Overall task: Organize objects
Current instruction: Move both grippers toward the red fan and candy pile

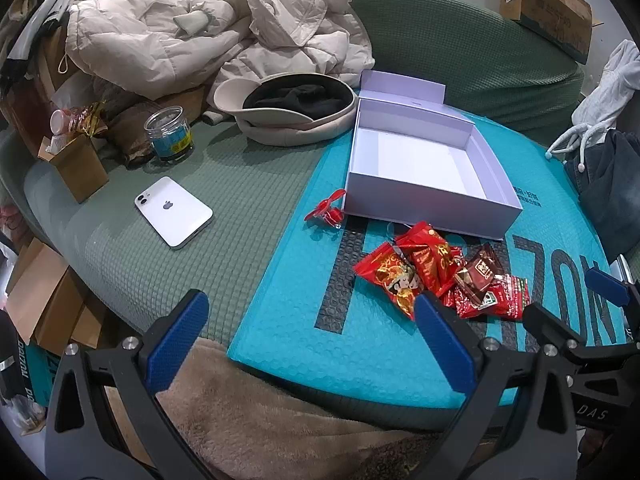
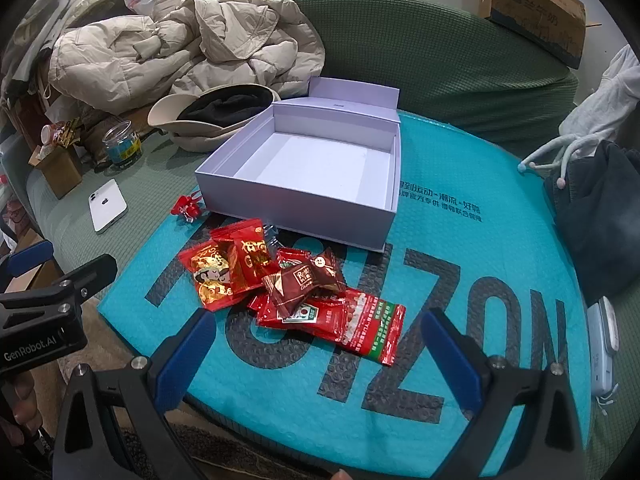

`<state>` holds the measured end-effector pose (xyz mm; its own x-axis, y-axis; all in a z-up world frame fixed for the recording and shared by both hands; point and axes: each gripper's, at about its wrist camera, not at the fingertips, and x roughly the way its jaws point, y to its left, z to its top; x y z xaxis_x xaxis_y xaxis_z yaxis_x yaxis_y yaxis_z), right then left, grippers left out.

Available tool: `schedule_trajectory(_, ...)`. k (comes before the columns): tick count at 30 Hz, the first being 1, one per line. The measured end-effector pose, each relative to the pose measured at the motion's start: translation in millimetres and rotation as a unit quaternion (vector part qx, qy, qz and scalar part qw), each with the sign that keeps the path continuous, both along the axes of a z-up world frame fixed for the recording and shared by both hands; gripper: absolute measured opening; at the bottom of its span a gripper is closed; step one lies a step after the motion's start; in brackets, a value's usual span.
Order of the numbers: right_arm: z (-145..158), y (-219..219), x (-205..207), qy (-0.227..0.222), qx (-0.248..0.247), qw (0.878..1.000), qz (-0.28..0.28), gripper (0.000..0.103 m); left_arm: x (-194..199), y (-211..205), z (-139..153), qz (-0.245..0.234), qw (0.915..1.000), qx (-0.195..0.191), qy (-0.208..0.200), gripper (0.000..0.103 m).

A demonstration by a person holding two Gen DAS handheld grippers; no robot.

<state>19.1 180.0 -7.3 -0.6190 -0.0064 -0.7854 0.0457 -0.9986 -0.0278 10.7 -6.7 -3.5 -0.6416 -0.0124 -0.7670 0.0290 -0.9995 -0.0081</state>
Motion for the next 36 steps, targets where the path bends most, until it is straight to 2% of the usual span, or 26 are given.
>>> schedule_trajectory(19,-2,2,1,-0.004,-0.002,1.0,0.0,0.103,2,4,-2,0.001,1.0,0.003,-0.002,0.103)
schedule_trajectory(36,-27,10,-21,-0.043,-0.023,0.999,0.0,0.103,-21,9,-23,-0.007,0.9991,-0.006,-0.041,0.103)
